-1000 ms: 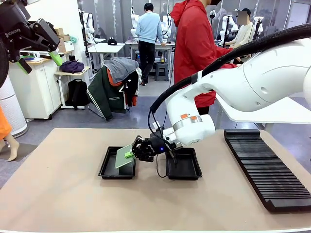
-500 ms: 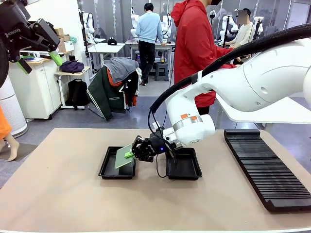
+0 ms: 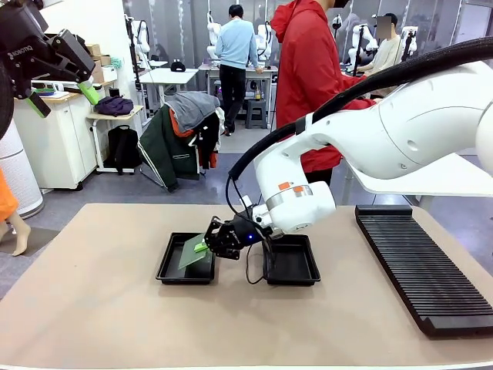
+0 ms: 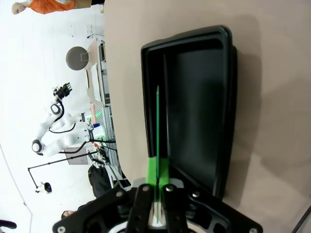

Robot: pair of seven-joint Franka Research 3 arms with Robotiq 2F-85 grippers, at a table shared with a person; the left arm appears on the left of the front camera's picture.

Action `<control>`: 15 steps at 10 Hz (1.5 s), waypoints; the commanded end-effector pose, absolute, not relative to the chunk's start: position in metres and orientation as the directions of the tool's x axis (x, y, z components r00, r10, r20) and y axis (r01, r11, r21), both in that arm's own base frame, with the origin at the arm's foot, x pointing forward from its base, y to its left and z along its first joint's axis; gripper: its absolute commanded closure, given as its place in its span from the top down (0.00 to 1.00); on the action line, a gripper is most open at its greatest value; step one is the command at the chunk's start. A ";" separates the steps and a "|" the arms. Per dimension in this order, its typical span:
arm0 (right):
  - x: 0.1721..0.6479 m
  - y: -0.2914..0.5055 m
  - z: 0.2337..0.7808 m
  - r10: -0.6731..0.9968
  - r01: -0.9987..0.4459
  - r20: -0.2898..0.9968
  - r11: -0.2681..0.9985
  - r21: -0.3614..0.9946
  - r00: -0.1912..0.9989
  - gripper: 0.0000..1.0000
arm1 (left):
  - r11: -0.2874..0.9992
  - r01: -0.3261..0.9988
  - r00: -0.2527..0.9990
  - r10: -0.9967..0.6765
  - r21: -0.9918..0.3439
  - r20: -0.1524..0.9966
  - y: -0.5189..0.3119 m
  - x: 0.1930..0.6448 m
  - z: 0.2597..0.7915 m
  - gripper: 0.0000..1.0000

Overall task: Inspect and transfer BCBs to ESD trays.
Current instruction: Pick up the Blank PCB from the PCB Rack and place it in the left ESD tray.

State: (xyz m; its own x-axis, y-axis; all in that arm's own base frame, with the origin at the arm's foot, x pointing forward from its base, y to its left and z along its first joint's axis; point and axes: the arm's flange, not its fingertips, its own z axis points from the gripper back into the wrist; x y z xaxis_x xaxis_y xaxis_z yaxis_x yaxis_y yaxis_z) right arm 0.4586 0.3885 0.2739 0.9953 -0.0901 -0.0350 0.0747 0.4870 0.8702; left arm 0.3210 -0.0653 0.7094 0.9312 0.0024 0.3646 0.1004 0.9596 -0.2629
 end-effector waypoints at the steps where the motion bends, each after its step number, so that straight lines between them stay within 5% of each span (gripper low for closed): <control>1: 0.465 0.404 0.273 -0.137 0.103 -0.037 0.518 0.849 0.990 0.02 | 0.959 0.098 0.933 0.004 -0.265 0.361 -0.064 0.321 0.708 1.00; 15: 0.473 0.424 0.274 -0.095 0.101 -0.056 0.589 0.802 0.994 0.02 | 0.959 0.098 0.933 0.004 -0.265 0.361 -0.064 0.321 0.708 1.00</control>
State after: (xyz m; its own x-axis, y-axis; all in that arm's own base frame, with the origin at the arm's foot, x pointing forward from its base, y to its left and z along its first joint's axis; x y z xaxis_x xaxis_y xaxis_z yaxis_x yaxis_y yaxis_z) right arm 0.4749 0.4253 0.2747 0.9942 -0.0902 -0.0581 0.1006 0.5957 0.7969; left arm 0.3210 -0.0653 0.7094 0.9312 0.0024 0.3646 0.1004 0.9596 -0.2629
